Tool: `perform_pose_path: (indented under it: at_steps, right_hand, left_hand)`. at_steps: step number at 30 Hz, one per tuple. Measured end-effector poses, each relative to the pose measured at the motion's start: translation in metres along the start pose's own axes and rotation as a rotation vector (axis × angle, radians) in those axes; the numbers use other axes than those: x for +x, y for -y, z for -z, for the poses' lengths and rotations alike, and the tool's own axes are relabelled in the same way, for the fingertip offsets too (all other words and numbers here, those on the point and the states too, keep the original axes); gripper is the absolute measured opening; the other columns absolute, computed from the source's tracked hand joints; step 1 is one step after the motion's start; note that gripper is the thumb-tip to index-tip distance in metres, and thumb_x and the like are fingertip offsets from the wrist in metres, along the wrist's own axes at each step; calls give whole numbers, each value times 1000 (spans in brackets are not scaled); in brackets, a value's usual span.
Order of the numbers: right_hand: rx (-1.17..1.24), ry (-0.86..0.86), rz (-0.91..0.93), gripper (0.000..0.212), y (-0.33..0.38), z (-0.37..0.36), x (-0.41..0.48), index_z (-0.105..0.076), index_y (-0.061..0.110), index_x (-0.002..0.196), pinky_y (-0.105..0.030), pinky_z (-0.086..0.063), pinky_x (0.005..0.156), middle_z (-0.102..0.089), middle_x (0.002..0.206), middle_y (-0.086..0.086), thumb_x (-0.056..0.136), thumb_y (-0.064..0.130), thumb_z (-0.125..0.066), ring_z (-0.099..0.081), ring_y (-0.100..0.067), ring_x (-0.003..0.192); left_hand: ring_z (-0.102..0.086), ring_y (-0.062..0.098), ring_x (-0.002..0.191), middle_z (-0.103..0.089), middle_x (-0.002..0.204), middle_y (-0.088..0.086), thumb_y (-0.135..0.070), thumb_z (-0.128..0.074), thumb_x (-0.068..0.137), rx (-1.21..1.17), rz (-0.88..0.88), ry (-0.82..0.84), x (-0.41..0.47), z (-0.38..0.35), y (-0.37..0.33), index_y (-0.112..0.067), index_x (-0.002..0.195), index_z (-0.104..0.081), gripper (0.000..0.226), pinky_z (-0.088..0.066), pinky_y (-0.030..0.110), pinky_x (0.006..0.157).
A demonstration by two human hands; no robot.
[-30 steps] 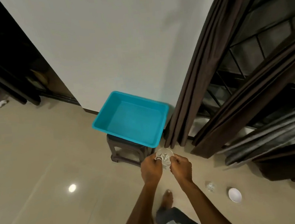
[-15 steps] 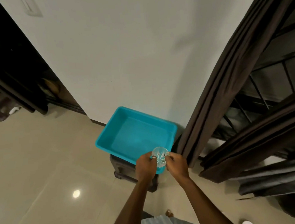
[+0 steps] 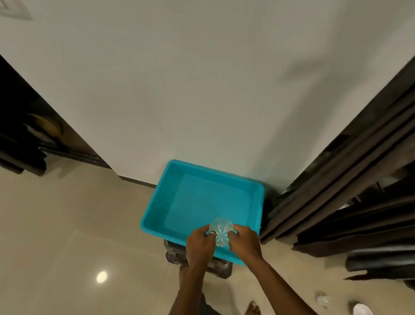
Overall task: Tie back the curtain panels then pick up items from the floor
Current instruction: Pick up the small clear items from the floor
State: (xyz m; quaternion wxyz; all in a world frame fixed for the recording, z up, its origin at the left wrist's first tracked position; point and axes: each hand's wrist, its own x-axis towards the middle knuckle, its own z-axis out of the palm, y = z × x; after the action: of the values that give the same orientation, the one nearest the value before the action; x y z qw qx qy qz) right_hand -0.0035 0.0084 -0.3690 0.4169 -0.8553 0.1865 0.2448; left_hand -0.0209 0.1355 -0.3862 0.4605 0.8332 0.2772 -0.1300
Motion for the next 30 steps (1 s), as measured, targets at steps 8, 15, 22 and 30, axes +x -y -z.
perform_pose_path:
  at_steps: [8, 15, 22, 30]
  right_hand:
    - [14, 68, -274, 28, 69, -85, 48, -73, 10, 116, -38, -63, 81, -76, 106, -13, 94, 19, -56, -75, -29, 91]
    - [185, 189, -365, 31, 105, -120, 127, -64, 28, 113, -23, -52, 54, -70, 86, 2, 88, 13, -54, -72, -14, 67]
    - [206, 164, -315, 50, 117, -142, 201, -55, 18, 138, -39, -62, 75, -60, 92, 2, 89, 9, -52, -76, -26, 82]
    - [268, 266, -321, 42, 119, -163, 252, -50, 31, 133, -35, -60, 79, -65, 101, 1, 95, 13, -48, -74, -20, 90]
  left_hand:
    - [-67, 27, 108, -72, 122, 6, -28, -53, 96, 185, 129, 226, 103, 60, 31, -18, 124, -70, 34, -54, 38, 95]
    - [-74, 30, 89, -75, 101, 9, -24, -50, 95, 225, 111, 362, 205, 72, 35, -26, 127, -65, 35, -60, 39, 85]
    - [-59, 12, 60, -60, 79, -4, -17, -49, 96, -11, 236, 437, 286, 54, 47, -38, 119, -57, 32, -48, 25, 57]
    - [-66, 13, 74, -62, 89, -11, -21, -50, 99, -37, 254, 393, 342, 37, 60, -46, 110, -49, 28, -56, 28, 65]
